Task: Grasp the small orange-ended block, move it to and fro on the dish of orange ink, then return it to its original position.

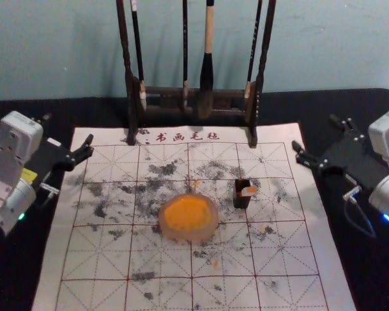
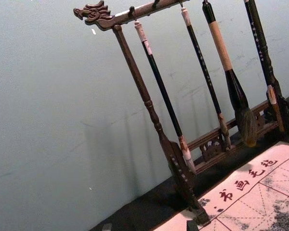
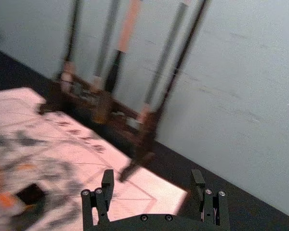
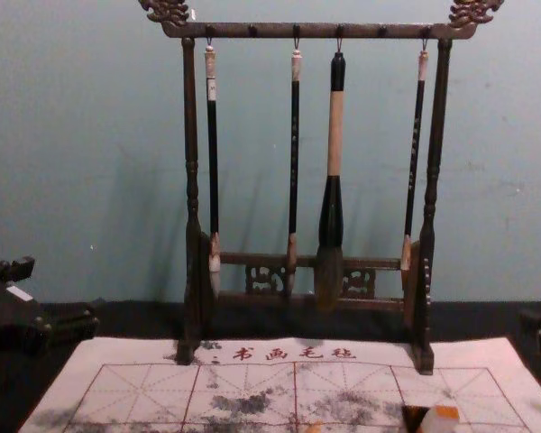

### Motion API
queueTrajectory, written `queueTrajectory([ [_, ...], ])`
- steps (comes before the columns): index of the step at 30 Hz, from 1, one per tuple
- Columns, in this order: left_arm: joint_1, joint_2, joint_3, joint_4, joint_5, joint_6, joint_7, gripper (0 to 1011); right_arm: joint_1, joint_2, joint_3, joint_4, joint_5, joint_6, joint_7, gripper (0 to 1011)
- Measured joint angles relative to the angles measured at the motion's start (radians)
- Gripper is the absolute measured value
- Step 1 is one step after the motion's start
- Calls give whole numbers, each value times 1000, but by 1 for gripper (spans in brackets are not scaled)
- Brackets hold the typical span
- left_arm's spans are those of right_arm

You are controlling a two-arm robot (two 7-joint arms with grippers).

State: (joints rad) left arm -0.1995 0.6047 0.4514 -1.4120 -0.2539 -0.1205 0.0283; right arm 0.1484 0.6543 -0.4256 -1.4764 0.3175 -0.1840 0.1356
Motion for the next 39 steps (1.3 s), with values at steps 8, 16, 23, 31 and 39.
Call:
queueTrajectory([
  [8,0,0,0,0,0,0,0,1001,-30,88,-7,-27,93,-122,288,1000],
  [16,0,0,0,0,0,0,0,1001,8,111,-45,37,119,-189,508,1000],
  [23,0,0,0,0,0,0,0,1001,73,75,-80,117,75,-205,599,1000],
  [31,0,0,0,0,0,0,0,1001,127,13,-99,175,25,-188,617,1000],
  [39,0,0,0,0,0,0,0,1001,163,-39,-108,220,-15,-159,619,1000],
])
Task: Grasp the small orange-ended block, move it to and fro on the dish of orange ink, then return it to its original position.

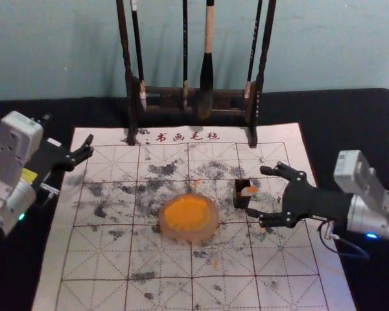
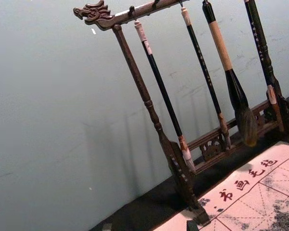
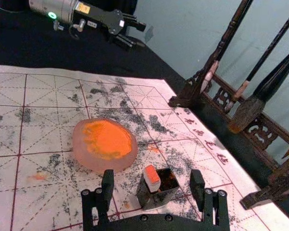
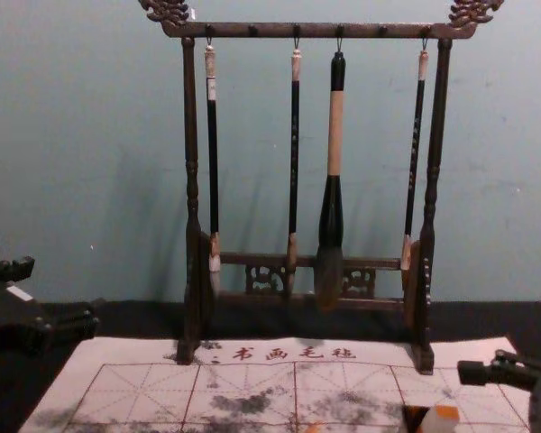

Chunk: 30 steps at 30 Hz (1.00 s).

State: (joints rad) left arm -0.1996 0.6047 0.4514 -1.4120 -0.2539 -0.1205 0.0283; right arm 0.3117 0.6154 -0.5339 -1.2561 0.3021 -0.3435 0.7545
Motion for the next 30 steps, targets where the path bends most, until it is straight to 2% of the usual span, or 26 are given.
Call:
queueTrajectory([
  [15,0,0,0,0,0,0,0,1001,47,-53,-11,55,-37,3,30,1000],
  [30,0,0,0,0,0,0,0,1001,73,-59,-17,94,-6,13,79,1000],
])
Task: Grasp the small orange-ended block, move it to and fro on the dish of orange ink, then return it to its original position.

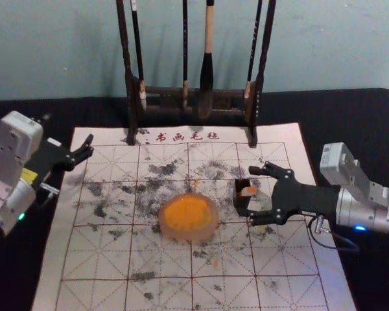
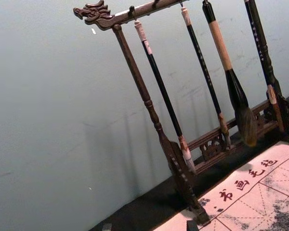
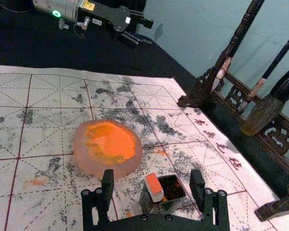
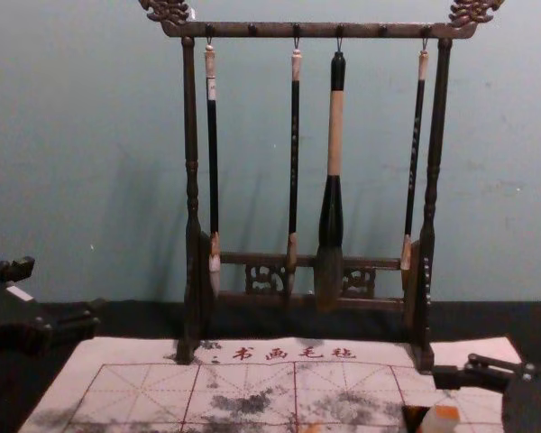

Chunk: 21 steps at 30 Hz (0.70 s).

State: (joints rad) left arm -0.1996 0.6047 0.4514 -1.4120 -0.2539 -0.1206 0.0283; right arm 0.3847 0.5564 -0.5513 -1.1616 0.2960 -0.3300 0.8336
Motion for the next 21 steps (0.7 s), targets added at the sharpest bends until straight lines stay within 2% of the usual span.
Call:
queueTrajectory([
  [17,0,0,0,0,0,0,0,1001,2,1,-2,1,1,2,0,1000],
  [21,0,0,0,0,0,0,0,1002,2,1,-1,1,1,2,-1,929],
])
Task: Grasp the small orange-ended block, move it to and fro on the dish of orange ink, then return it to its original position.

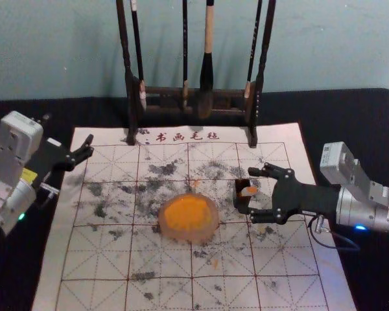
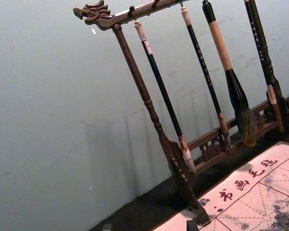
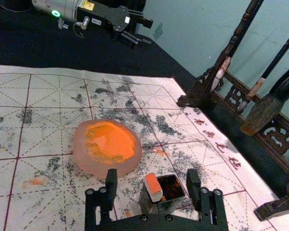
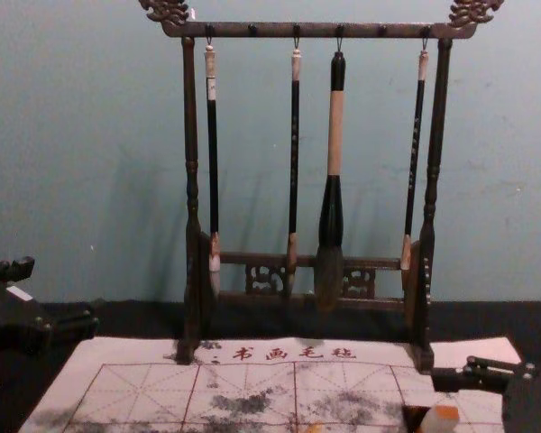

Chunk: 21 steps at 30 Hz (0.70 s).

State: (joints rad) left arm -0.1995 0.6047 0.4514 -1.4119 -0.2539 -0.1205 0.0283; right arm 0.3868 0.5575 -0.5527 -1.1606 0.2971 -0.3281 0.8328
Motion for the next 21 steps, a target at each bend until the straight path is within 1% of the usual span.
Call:
queueTrajectory([
  [1,0,0,0,0,0,0,0,1001,0,0,0,0,0,0,0,922],
  [2,0,0,0,0,0,0,0,1001,0,0,0,0,0,0,0,873],
  [6,0,0,0,0,0,0,0,1001,0,0,1,-1,0,0,0,787],
  [12,0,0,0,0,0,0,0,1001,-1,0,1,-1,0,0,0,592],
  [14,0,0,0,0,0,0,0,1001,-1,0,1,-1,0,0,0,510],
  [16,0,0,0,0,0,0,0,1001,-1,0,1,-1,0,0,0,477],
  [20,0,0,0,0,0,0,0,1002,-1,0,1,-1,0,0,0,308],
  [21,0,0,0,0,0,0,0,1001,-1,0,1,-1,0,0,0,288],
])
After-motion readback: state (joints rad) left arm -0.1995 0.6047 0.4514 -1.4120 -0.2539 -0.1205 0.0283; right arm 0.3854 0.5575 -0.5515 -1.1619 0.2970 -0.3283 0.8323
